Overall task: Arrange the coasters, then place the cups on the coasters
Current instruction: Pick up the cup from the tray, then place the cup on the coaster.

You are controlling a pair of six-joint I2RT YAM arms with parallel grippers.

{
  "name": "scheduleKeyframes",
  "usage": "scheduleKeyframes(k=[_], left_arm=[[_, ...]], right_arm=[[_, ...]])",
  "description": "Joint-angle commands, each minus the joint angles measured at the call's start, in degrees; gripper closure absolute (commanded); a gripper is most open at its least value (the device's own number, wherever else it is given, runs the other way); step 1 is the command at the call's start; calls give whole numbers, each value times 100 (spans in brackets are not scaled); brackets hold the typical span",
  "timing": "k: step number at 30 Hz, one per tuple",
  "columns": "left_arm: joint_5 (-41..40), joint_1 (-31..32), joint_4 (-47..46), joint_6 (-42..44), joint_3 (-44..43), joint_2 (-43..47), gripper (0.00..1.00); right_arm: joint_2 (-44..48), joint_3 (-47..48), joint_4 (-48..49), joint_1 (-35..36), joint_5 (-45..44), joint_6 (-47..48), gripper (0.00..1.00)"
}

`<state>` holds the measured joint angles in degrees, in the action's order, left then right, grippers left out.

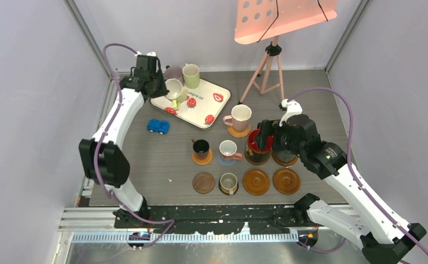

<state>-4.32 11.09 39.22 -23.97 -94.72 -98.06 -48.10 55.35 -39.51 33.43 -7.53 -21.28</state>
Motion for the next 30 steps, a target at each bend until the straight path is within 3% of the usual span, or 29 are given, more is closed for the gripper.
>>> scheduleKeyframes(k=[1, 8, 16, 21, 30], left_arm=[[320, 153, 354, 109, 523, 1122, 100], [248, 998, 867, 226, 1963, 2662, 100], [-108, 2260, 901, -218, 3171, 4142, 100], [-325, 2812, 515, -380, 3772, 4428, 100], [-570, 3458, 434, -496, 3985, 4266, 100]], right_arm=[[172, -62, -120, 32, 210, 59, 4], [386, -56, -261, 32, 363, 184, 5], [696, 111, -517, 31, 193, 302, 5], [852, 180, -649, 32, 177, 272, 5], [1011, 291, -921, 32, -76, 203, 5]])
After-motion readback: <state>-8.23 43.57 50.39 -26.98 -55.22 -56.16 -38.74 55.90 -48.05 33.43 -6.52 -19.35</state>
